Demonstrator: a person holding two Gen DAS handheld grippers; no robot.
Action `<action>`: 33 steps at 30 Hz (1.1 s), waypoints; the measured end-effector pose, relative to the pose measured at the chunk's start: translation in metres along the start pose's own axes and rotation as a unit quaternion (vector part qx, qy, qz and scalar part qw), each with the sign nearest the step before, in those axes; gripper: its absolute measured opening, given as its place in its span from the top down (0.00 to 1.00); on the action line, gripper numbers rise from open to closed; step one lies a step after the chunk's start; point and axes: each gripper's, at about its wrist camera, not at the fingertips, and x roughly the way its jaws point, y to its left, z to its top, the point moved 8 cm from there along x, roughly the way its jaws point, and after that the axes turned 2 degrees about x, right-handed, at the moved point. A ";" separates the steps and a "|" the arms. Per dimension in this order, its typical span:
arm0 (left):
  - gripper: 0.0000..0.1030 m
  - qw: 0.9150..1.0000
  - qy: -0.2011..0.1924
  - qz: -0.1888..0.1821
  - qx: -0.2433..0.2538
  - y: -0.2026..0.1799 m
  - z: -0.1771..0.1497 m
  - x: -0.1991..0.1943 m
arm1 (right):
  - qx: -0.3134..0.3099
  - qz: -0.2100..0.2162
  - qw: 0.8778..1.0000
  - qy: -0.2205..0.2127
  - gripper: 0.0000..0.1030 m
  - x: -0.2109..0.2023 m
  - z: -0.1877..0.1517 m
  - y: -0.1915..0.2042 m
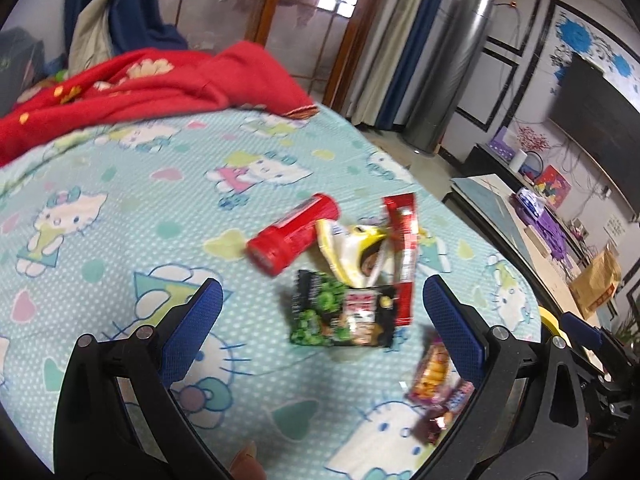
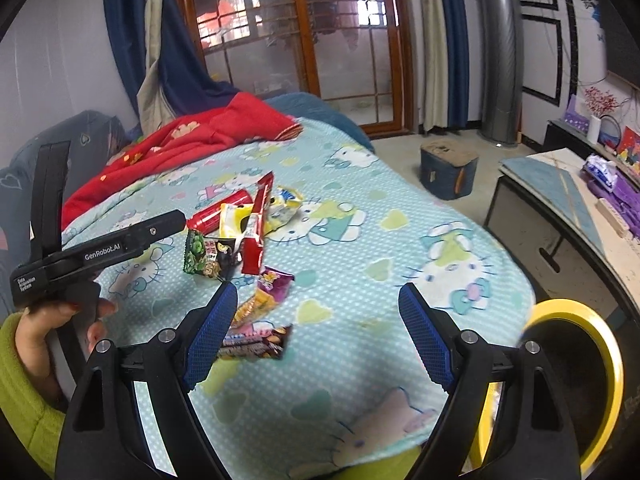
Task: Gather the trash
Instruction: 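Grasp the green snack packet with the left tool while the right tool grasps the purple-yellow wrapper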
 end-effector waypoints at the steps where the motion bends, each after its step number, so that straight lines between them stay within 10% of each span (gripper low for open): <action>1: 0.11 1.000 0.003 -0.004 -0.006 0.003 -0.001 0.002 | -0.001 0.002 1.000 0.005 0.22 0.006 0.001 0.002; 12: 0.28 0.994 0.039 -0.076 -0.061 0.014 -0.015 0.027 | 0.005 0.033 0.997 0.071 0.34 0.062 -0.007 0.019; 24: 0.47 0.989 0.050 -0.114 -0.082 0.011 -0.021 0.034 | 0.018 0.041 0.994 0.104 0.74 0.092 -0.018 0.023; 33: 0.91 0.985 0.069 -0.134 -0.088 0.008 -0.027 0.039 | 0.027 0.039 0.995 0.086 0.79 0.090 -0.014 0.023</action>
